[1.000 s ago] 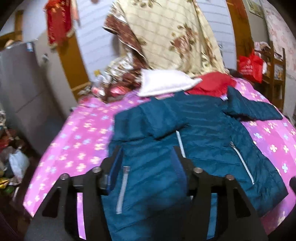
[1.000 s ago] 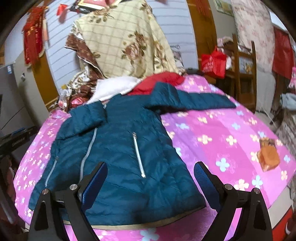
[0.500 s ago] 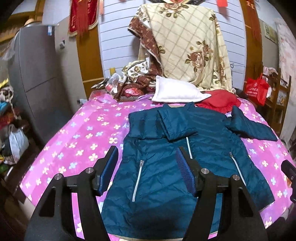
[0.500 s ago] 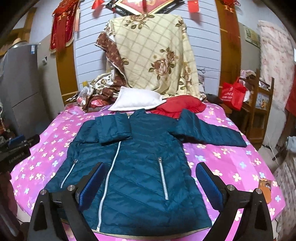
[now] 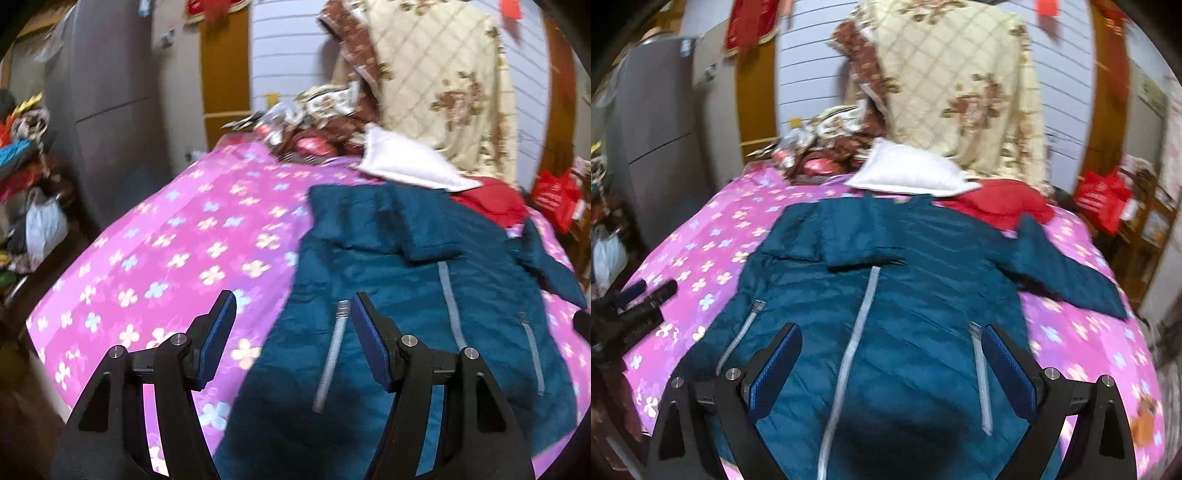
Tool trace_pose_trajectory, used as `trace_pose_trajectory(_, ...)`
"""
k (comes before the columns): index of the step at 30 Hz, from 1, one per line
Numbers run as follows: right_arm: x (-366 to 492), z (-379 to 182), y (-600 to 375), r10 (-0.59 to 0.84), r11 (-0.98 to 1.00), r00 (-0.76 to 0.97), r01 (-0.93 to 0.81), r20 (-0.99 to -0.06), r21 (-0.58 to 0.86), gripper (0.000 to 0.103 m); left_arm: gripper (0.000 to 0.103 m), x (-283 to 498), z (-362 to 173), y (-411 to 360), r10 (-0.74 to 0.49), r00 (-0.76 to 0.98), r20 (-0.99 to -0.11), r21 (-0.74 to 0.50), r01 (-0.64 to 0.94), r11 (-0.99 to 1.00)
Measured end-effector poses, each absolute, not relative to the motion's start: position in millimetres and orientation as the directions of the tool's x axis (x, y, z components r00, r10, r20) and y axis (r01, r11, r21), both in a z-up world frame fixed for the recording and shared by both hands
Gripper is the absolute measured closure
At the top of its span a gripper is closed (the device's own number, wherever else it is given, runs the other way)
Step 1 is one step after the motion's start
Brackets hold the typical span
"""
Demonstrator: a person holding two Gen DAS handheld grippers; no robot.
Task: Fold large clothes
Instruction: 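Grasp the other teal sleeve with the right tool, then fold the held sleeve across the jacket body with the right tool, release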
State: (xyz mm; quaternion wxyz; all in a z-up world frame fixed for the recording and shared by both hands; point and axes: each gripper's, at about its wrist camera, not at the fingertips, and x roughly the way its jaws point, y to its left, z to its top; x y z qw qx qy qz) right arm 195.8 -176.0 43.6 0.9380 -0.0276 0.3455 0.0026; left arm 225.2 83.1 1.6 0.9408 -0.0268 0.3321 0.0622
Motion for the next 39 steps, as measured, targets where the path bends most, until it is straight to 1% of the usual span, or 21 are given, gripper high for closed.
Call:
trace_pose_trajectory(4, 254.8, 26.6, -145.7, 0.000, 0.991, 0.739, -0.093, -0.674, -0.101, 0.006, 0.038, 244.4, -28.6, 105.1, 0.147, 0.748, -0.647, -0.017, -0.207, 0.978)
trace_pose_trajectory(7, 305.6, 5.5, -115.6, -0.011, 0.980, 0.715, -0.132, -0.699, -0.150, 0.006, 0.038, 258.5, -43.4, 117.5, 0.182, 0.735, -0.653, -0.005, -0.244, 0.970)
trace_pose_trajectory(10, 351.5, -16.0, -86.8, -0.041, 0.964, 0.697, -0.160, -0.716, -0.212, 0.006, 0.038, 268.0, -52.9, 126.8, 0.190, 0.731, -0.656, -0.020, -0.268, 0.963)
trace_pose_trajectory(12, 384.8, -27.9, -74.4, -0.103, 0.955, 0.704, -0.127, -0.702, -0.267, 0.006, 0.038, 275.4, -60.7, 129.7, 0.194, 0.714, -0.673, -0.017, -0.277, 0.961)
trace_pose_trajectory(13, 399.5, -33.9, -72.7, -0.115, 0.957, 0.696, -0.113, -0.709, -0.266, 0.006, 0.038, 278.8, -64.3, 130.3, 0.182, 0.702, -0.688, -0.022, -0.271, 0.962)
trace_pose_trajectory(15, 430.9, -51.0, -75.0, -0.131, 0.967, 0.652, -0.084, -0.747, -0.242, 0.006, 0.038, 281.8, -68.6, 130.5, 0.156, 0.692, -0.704, -0.037, -0.255, 0.966)
trace_pose_trajectory(17, 452.3, -67.8, -80.9, -0.154, 0.970, 0.610, -0.054, -0.777, -0.236, 0.007, 0.038, 283.1, -70.8, 127.7, 0.166, 0.691, -0.704, -0.020, -0.253, 0.967)
trace_pose_trajectory(18, 459.3, -75.0, -84.7, -0.169, 0.970, 0.589, -0.043, -0.791, -0.240, 0.011, 0.038, 284.3, -71.6, 126.5, 0.170, 0.690, -0.703, -0.012, -0.251, 0.968)
trace_pose_trajectory(19, 465.9, -80.3, -88.5, -0.188, 0.967, 0.571, -0.034, -0.799, -0.251, 0.036, 0.038, 285.0, -72.9, 126.1, 0.170, 0.688, -0.705, -0.010, -0.250, 0.968)
trace_pose_trajectory(20, 471.2, -82.1, -93.5, -0.187, 0.968, 0.555, -0.034, -0.810, -0.247, 0.063, 0.038, 285.6, -74.4, 125.6, 0.168, 0.685, -0.709, -0.011, -0.249, 0.968)
trace_pose_trajectory(21, 474.5, -81.5, -101.8, -0.168, 0.976, 0.535, -0.030, -0.828, -0.217, 0.070, 0.038, 286.2, -76.6, 125.6, 0.164, 0.679, -0.716, -0.014, -0.248, 0.969)
trace_pose_trajectory(23, 475.6, -70.4, -122.7, -0.150, 0.986, 0.537, 0.015, -0.830, -0.169, 0.082, 0.038, 287.2, -78.8, 125.0, 0.160, 0.672, -0.723, -0.016, -0.248, 0.969)
trace_pose_trajectory(26, 478.5, -54.5, -148.3, -0.207, 0.978, 0.552, 0.088, -0.808, -0.191, 0.085, 0.038, 289.6, -82.7, 123.3, 0.163, 0.659, -0.734, -0.008, -0.249, 0.968)
trace_pose_trajectory(31, 489.6, -41.0, -203.1, -0.294, 0.952, 0.526, 0.240, -0.798, -0.192, 0.085, 0.038, 288.0, -81.8, 116.4, 0.151, 0.667, -0.729, -0.012, -0.233, 0.972)
trace_pose_trajectory(35, 491.1, -57.2, -250.9, -0.369, 0.910, 0.453, 0.353, -0.812, -0.217, 0.088, 0.038, 289.6, -82.9, 111.0, 0.109, 0.666, -0.738, -0.041, -0.205, 0.978)
trace_pose_trajectory(39, 483.2, -81.4, -293.5, -0.397, 0.871, 0.374, 0.442, -0.838, -0.216, 0.089, 0.038, 289.6, -81.7, 105.5, 0.062, 0.669, -0.740, -0.077, -0.176, 0.981)
